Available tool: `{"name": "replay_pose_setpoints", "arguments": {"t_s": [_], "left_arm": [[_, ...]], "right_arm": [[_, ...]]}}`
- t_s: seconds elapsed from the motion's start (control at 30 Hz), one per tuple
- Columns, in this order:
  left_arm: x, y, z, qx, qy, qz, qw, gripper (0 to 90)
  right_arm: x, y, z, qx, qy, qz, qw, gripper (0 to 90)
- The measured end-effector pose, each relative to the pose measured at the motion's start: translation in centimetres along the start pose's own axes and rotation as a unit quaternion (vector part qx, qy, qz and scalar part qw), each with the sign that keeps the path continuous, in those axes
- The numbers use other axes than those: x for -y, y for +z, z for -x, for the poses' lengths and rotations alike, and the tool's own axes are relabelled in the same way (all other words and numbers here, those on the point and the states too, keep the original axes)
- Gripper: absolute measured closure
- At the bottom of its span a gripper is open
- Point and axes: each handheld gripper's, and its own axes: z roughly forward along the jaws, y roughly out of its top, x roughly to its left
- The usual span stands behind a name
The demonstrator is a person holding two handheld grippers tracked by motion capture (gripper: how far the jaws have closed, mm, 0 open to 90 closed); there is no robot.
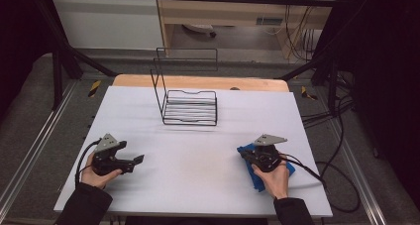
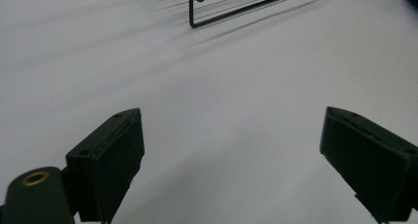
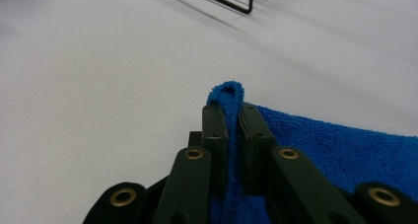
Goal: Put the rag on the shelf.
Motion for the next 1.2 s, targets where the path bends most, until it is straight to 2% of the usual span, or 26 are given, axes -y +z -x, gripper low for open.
{"name": "replay_pose_setpoints", "arguments": {"t_s": [0.57, 0.93, 1.2], "left_arm": [[0.0, 0.0, 0.0, 0.0, -0.001, 0.0, 1.0, 9.9], [0.1, 0.1, 0.0, 0.0, 0.001, -0.003, 1.0, 10.1], [0.0, 0.1, 0.1, 0.001, 0.002, -0.002, 1.0, 10.3]], "right_arm": [[-2.4, 2.5, -3.1, -0.038, 0.006, 0.003, 0.9993, 83.8], [-4.8, 6.1, -5.8, -0.053, 0.007, -0.004, 0.9985, 83.7], [-6.5, 9.5, -7.7, -0.063, 0.001, -0.009, 0.998, 83.5]]}}
